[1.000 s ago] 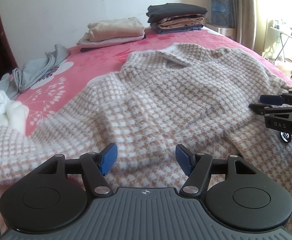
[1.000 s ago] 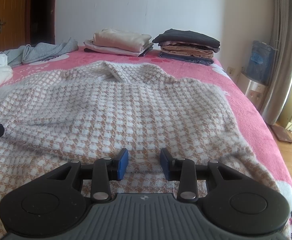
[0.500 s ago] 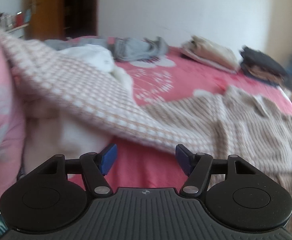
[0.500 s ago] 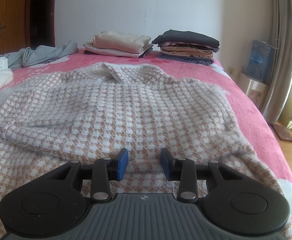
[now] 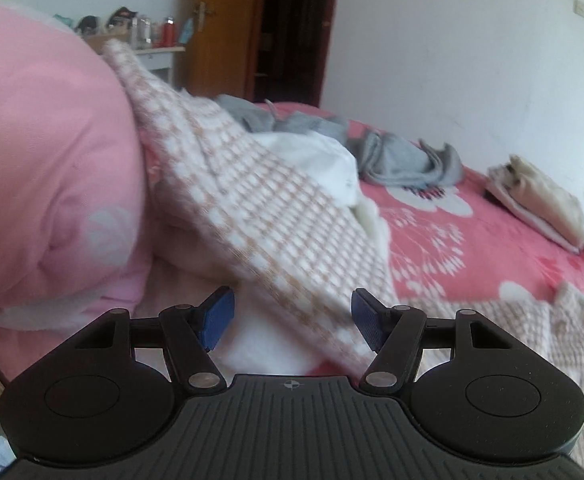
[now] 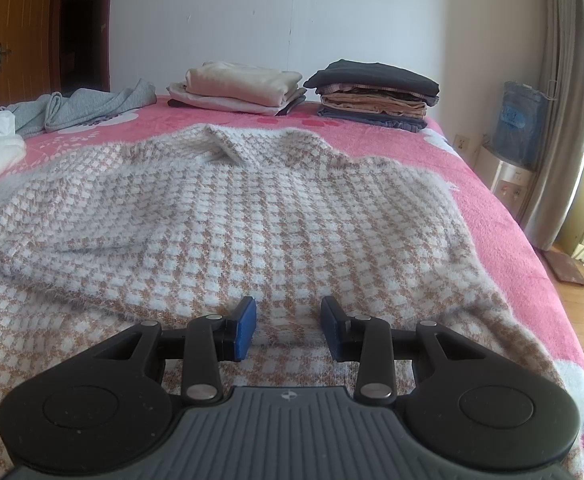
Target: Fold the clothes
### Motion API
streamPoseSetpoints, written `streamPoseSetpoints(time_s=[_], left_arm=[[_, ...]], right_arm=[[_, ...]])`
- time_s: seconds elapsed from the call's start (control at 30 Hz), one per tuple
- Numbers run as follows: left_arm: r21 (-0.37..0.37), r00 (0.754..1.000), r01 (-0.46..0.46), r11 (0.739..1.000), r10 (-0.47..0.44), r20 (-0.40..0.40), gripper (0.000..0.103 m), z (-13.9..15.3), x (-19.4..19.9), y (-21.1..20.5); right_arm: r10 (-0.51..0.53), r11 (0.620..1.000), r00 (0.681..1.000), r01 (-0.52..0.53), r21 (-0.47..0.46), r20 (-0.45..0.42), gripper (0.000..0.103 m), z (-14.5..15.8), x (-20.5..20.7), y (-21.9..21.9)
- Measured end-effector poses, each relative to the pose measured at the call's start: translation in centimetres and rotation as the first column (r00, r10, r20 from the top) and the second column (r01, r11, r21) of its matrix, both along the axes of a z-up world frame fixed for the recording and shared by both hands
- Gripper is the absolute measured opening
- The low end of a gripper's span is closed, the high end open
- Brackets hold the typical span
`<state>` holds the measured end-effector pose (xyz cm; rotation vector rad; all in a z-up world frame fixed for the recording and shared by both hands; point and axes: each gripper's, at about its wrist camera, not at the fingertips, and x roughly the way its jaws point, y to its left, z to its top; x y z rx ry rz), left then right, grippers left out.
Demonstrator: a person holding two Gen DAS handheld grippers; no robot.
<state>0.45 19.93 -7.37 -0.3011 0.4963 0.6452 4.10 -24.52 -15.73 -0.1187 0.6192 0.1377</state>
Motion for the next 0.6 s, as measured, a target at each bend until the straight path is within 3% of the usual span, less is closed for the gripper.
streamPoseSetpoints(time_s=[0.1,0.17,0.23,0.3,0.37,0.47,0.53,0.6], left_arm=[[0.048,0.997,-0.035,0.998,0.032,0.066,0.059,0.7,0.0,0.8],[0.065,0.994,-0.046,0.997,0.039,0.106,0.045,1.2,0.0,1.4],[0.091,0.992,-0.020,0.996,0.008,0.128,0.021,1.6,0.0,1.2],[0.121,0.989,0.010,0.993,-0.028,0.146,0.011,2.1,0.0,1.0],[0.167,0.981,0.074,0.983,-0.103,0.167,0.008,2.7,0.0,-0.3],[0.274,0.934,0.244,0.930,-0.301,0.192,0.007,4.0,0.1,-4.5],[0.345,0.882,0.347,0.872,-0.428,0.196,0.007,4.8,0.2,-7.4],[0.415,0.815,0.439,0.797,-0.548,0.190,0.007,5.7,0.3,-10.2]], right_arm=[[0.000,1.000,1.000,0.000,-0.003,0.000,0.039,0.0,0.0,0.1],[0.001,1.000,1.000,-0.001,-0.005,0.001,0.039,0.0,0.0,0.1],[0.001,1.000,1.000,-0.001,-0.003,0.002,0.039,0.0,0.0,0.1],[0.001,1.000,1.000,-0.001,-0.002,0.004,0.039,0.0,0.0,0.0],[0.001,1.000,1.000,-0.001,-0.001,0.005,0.039,0.0,0.0,0.0],[0.002,1.000,1.000,-0.002,0.003,0.006,0.039,-0.1,-0.1,0.0],[0.002,1.000,1.000,-0.002,0.007,0.007,0.039,-0.1,-0.1,-0.1],[0.002,1.000,1.000,-0.002,0.009,0.010,0.039,-0.1,-0.1,-0.1]])
